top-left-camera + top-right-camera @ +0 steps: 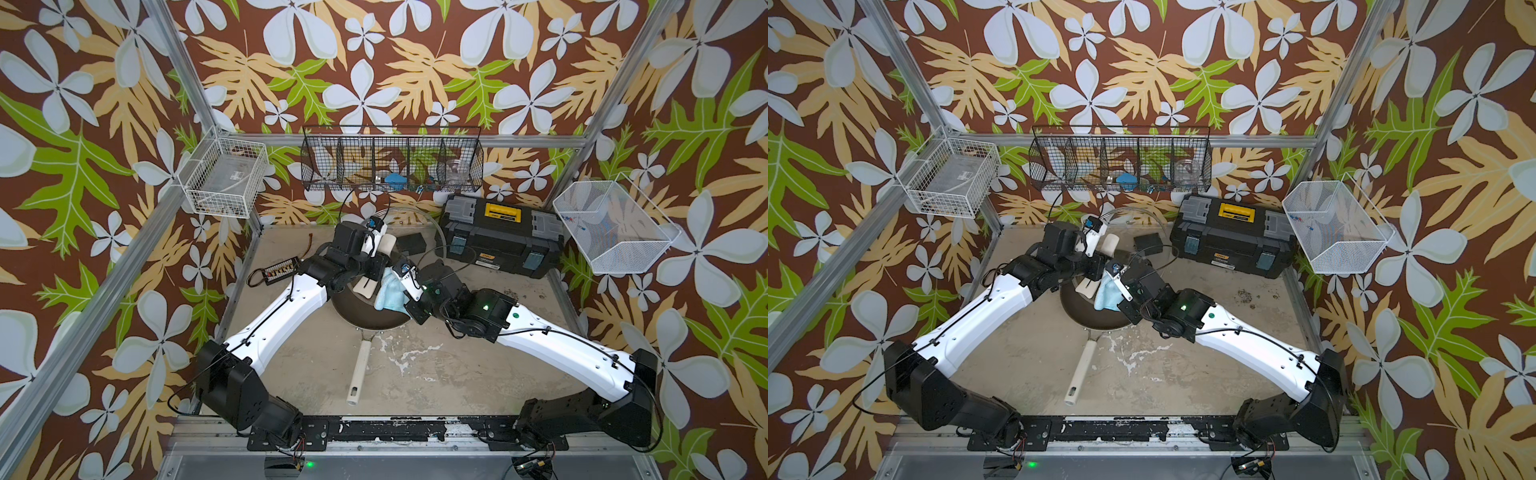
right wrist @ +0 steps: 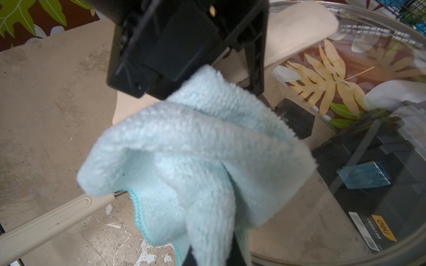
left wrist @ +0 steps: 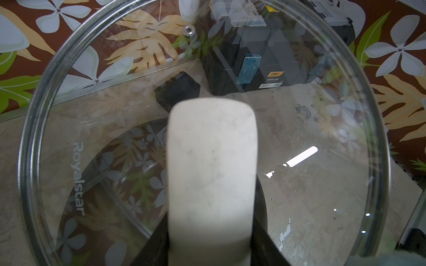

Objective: Wipe the pot lid with a cloth
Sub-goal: Wipe the pot lid.

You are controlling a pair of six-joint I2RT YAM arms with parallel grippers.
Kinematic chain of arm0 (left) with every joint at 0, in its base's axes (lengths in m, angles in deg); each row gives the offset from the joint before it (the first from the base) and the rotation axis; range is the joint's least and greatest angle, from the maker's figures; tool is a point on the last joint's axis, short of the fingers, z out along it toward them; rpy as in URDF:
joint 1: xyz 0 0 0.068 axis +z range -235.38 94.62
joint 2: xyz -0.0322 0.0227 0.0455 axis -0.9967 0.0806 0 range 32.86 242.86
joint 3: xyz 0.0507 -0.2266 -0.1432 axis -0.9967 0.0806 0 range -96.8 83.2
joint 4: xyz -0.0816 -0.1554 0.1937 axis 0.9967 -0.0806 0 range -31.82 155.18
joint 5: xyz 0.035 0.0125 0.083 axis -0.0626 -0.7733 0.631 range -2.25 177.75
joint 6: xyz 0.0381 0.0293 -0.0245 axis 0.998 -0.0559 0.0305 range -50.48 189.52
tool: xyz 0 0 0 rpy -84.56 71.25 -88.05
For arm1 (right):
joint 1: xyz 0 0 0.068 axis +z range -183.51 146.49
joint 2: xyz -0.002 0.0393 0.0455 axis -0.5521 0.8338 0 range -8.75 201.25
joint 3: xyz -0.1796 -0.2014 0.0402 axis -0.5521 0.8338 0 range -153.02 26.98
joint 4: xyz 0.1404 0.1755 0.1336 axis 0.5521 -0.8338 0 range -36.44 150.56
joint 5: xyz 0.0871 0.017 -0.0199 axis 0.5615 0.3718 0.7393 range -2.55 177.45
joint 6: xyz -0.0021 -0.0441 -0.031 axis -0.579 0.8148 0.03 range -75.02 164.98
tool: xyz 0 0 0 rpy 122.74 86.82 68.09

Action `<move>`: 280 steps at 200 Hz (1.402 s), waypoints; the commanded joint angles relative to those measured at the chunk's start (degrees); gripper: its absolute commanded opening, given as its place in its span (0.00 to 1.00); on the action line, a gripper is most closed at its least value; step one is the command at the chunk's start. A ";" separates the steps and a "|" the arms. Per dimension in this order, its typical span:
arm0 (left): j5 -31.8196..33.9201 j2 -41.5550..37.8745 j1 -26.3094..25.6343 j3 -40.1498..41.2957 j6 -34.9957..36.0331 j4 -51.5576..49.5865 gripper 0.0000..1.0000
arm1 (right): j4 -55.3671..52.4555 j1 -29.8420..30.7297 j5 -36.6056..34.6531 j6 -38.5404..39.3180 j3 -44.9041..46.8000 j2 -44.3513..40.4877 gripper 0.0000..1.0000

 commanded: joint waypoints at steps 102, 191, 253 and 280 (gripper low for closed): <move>-1.91 -2.02 -0.55 -0.93 -0.45 9.08 0.00 | -0.43 0.83 -1.13 -1.32 -1.40 2.62 0.00; -3.88 -6.14 -0.55 2.48 2.29 8.62 0.00 | 0.10 -6.53 0.71 0.20 -0.61 -1.33 0.00; -4.79 -8.47 -0.57 4.49 4.09 8.36 0.00 | -1.59 -11.27 1.08 2.99 -5.44 0.45 0.00; -4.60 -9.26 -0.54 5.16 4.65 8.32 0.00 | -1.75 -13.27 1.96 3.98 -6.74 1.66 0.00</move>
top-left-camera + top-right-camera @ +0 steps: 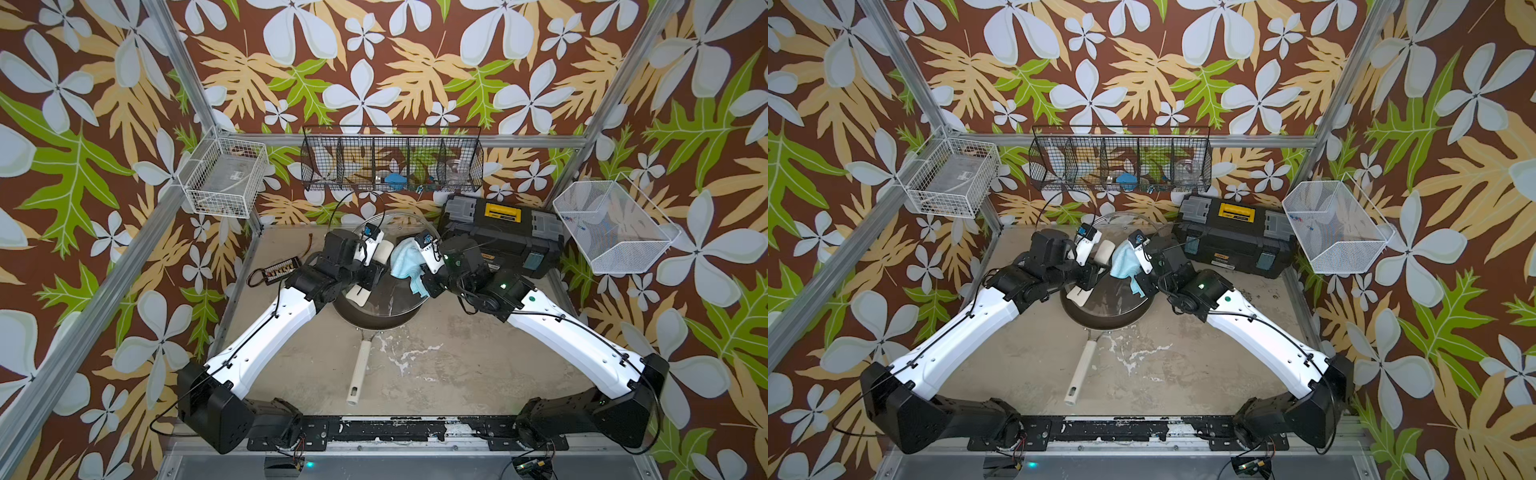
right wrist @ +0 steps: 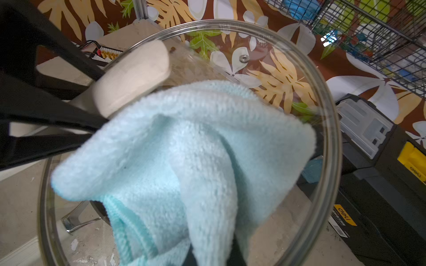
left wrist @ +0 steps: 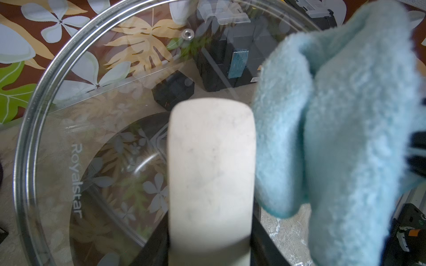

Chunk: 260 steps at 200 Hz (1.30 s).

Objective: Wipe the pot lid with a cloth
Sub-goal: Wipe the pot lid.

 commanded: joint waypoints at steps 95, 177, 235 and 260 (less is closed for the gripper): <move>-0.54 2.66 -0.06 -4.87 -0.40 9.52 0.00 | -1.21 2.61 3.21 -1.03 2.32 1.82 0.00; -0.63 5.40 -0.13 -7.66 -2.47 9.85 0.00 | 1.09 9.73 5.23 -5.48 5.48 2.88 0.00; 0.17 5.38 -0.13 -7.74 -3.09 10.21 0.00 | 1.35 10.60 6.79 -6.88 7.11 1.33 0.00; 0.09 5.50 -0.13 -7.74 -3.35 10.42 0.00 | 1.68 11.00 7.38 -7.25 8.05 1.01 0.00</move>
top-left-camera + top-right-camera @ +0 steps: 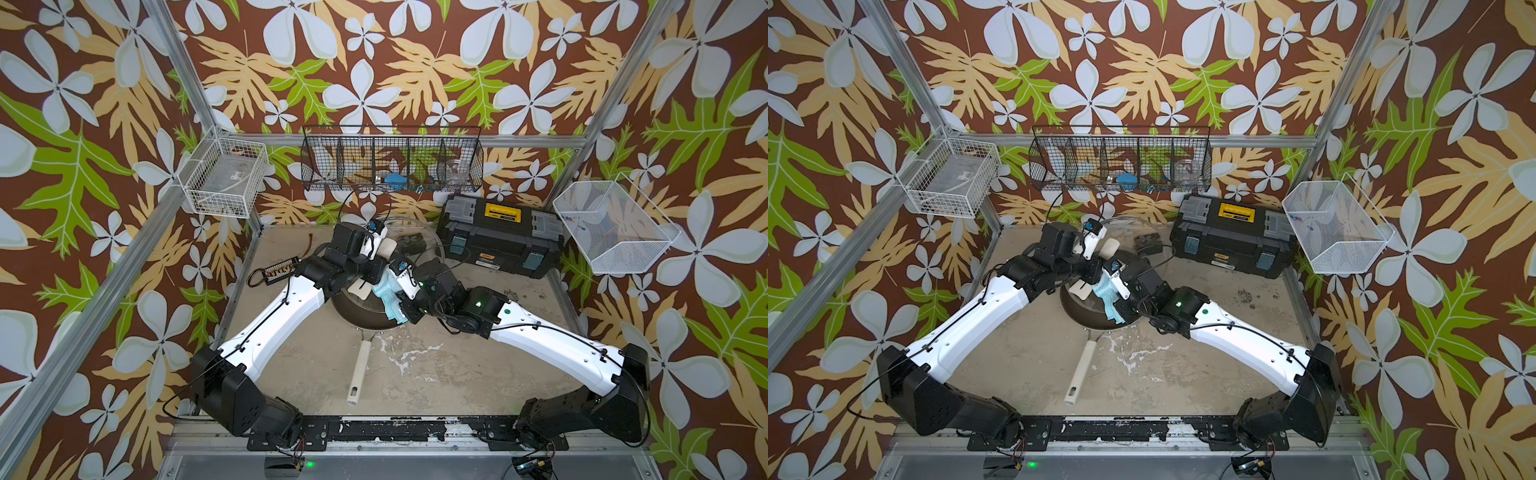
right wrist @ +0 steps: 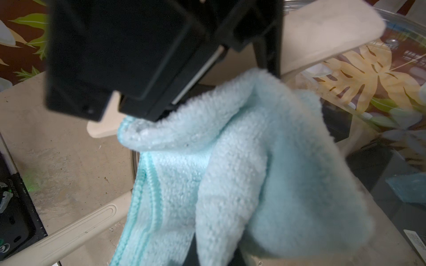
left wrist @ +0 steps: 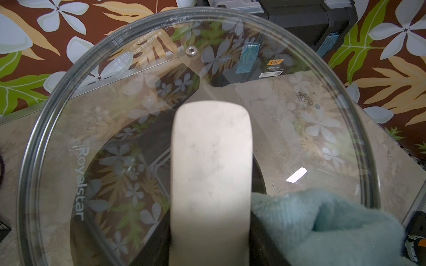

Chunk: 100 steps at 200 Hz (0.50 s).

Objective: Wipe the pot lid with a cloth
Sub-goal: Wipe the pot lid.

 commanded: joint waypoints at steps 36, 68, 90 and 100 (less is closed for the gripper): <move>-2.33 -0.69 -0.02 -1.15 -2.04 13.32 0.00 | -2.17 0.46 1.25 -1.14 1.16 0.08 0.00; -2.42 -2.19 -0.06 0.58 -0.81 13.11 0.00 | -3.42 -0.10 -0.68 -0.04 -0.23 0.29 0.00; -2.75 -3.64 -0.06 2.08 0.54 12.71 0.00 | -3.99 -1.47 -1.08 0.60 -0.82 -0.23 0.00; -2.79 -4.22 -0.06 2.65 1.11 12.19 0.00 | -4.32 -2.52 -1.00 0.93 -0.93 -0.71 0.00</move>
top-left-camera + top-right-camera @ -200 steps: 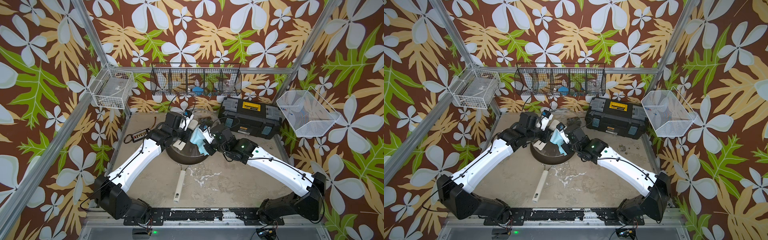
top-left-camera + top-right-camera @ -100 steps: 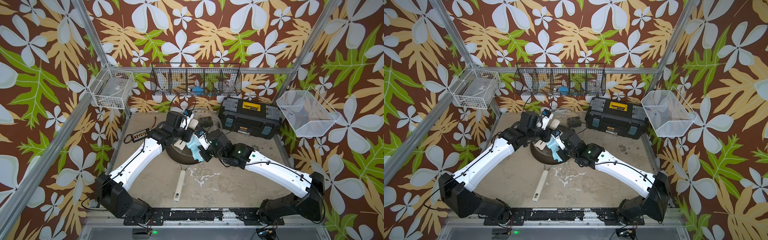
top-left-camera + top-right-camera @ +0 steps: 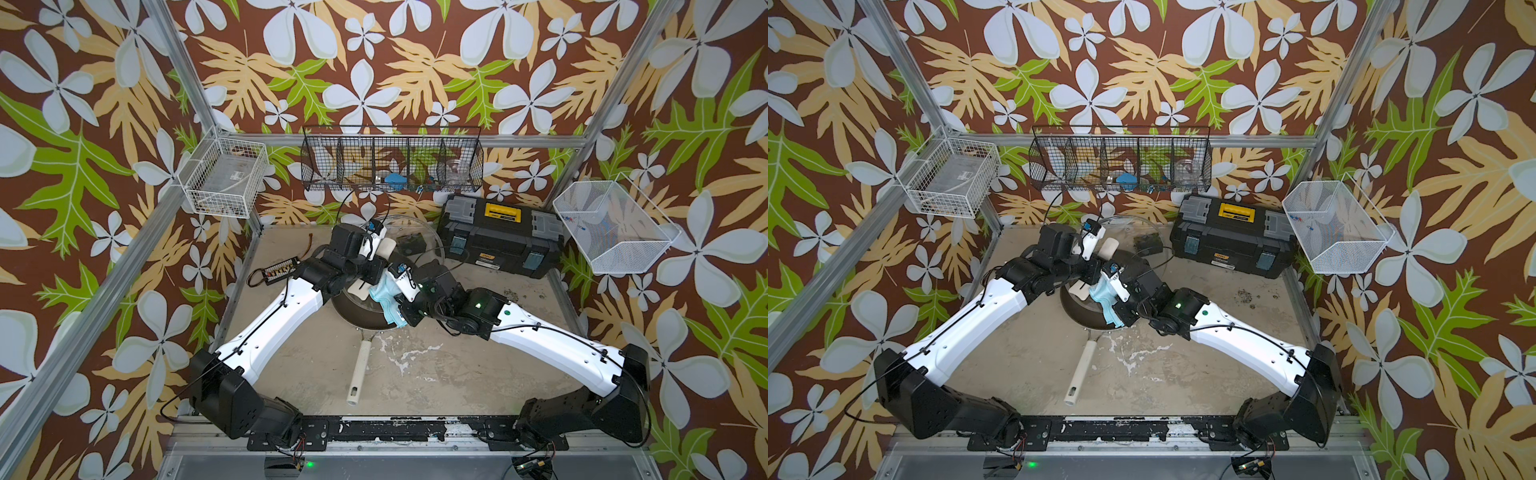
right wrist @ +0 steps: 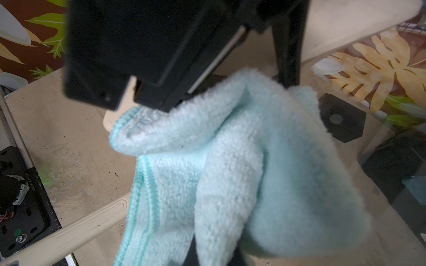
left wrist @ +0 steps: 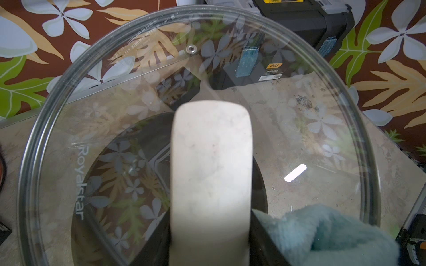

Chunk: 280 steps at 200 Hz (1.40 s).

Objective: Wipe the pot lid with a cloth
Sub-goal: Wipe the pot lid.

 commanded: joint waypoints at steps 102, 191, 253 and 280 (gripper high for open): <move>-7.37 -5.95 -0.06 1.91 12.46 4.07 0.00 | -7.03 -7.16 -4.11 4.31 -2.83 -2.67 0.00; -14.76 -9.69 -0.30 5.57 24.86 1.72 0.00 | -11.71 -7.45 -7.33 5.93 -3.03 -3.36 0.00; -17.07 -10.74 -0.32 5.76 30.20 1.04 0.00 | -16.12 -7.51 -5.23 8.99 -2.44 -5.00 0.00; -17.77 -10.55 -0.32 5.16 31.46 0.88 0.00 | -16.25 -7.50 -3.28 8.86 -0.21 -7.00 0.00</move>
